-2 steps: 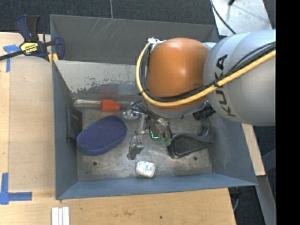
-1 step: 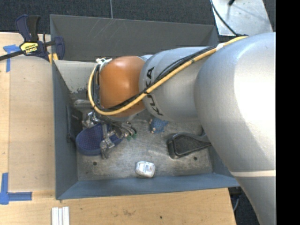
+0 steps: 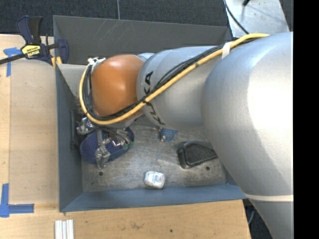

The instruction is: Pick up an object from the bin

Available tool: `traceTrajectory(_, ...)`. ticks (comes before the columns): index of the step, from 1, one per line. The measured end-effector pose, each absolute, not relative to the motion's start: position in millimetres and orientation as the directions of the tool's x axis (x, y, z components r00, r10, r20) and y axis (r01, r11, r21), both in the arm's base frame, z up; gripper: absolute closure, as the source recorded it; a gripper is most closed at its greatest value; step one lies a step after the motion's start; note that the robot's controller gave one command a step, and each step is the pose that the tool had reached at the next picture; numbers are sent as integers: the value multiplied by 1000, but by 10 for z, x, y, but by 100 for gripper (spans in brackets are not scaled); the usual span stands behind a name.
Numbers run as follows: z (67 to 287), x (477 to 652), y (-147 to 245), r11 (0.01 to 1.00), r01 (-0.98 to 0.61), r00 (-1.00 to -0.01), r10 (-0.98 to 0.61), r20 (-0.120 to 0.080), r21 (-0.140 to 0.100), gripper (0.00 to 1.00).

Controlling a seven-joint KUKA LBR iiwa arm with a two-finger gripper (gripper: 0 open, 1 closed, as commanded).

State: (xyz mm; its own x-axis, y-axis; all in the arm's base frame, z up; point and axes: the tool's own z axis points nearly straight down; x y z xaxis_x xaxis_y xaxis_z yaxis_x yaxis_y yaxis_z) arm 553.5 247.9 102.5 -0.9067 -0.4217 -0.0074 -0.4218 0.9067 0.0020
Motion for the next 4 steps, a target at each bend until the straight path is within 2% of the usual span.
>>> traceTrajectory(1, 1001, 5227, 2445, 997, -77, -997, -77, 0, 0, 0)
traceTrajectory(2, 727, 5273, 2465, 982, 189, -982, 189, -3, 5, 0)
traceTrajectory(3, 741, 5287, 2470, 982, 188, -982, 188, -4, 4, 0)
traceTrajectory(4, 759, 5310, 2468, 982, 190, -982, 190, -11, 7, 100)
